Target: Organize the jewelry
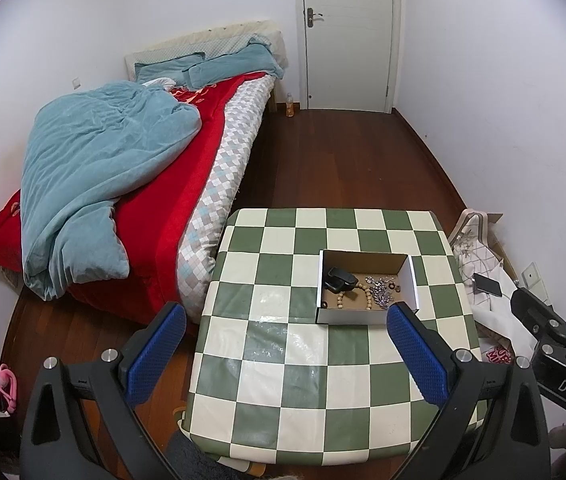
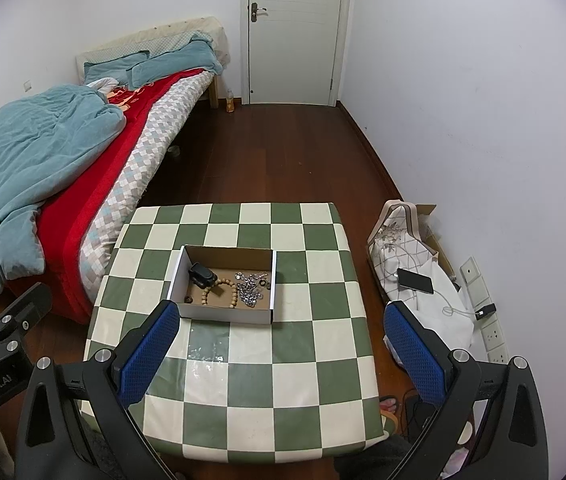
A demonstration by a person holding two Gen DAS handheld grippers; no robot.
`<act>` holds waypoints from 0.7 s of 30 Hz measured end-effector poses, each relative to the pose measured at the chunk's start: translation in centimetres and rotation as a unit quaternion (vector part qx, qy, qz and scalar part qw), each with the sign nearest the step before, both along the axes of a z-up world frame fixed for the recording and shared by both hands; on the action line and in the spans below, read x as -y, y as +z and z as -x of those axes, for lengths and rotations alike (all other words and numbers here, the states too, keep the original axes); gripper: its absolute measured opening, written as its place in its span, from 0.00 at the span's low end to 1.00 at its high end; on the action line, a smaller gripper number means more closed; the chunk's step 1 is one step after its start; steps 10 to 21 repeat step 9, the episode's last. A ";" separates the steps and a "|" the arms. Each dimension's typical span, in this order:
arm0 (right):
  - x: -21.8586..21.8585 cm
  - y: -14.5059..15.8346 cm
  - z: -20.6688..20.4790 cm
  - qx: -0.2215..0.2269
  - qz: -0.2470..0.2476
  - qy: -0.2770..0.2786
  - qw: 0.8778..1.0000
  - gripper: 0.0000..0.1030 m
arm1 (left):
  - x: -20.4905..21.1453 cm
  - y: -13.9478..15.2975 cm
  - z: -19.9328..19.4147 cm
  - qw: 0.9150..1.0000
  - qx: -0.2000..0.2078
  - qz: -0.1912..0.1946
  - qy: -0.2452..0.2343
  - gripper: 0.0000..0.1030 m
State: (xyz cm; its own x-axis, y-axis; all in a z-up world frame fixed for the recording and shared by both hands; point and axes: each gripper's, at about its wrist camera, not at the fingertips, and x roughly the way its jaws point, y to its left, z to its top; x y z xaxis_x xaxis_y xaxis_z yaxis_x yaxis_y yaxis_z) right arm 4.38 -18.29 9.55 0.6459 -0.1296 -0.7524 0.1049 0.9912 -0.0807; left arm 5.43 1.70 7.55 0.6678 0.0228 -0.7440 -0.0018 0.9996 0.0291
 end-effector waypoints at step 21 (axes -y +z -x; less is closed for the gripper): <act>0.0 0.2 0.0 0.000 -0.001 0.001 1.000 1.00 | 0.0 0.0 0.0 1.000 0.000 0.001 0.000 1.00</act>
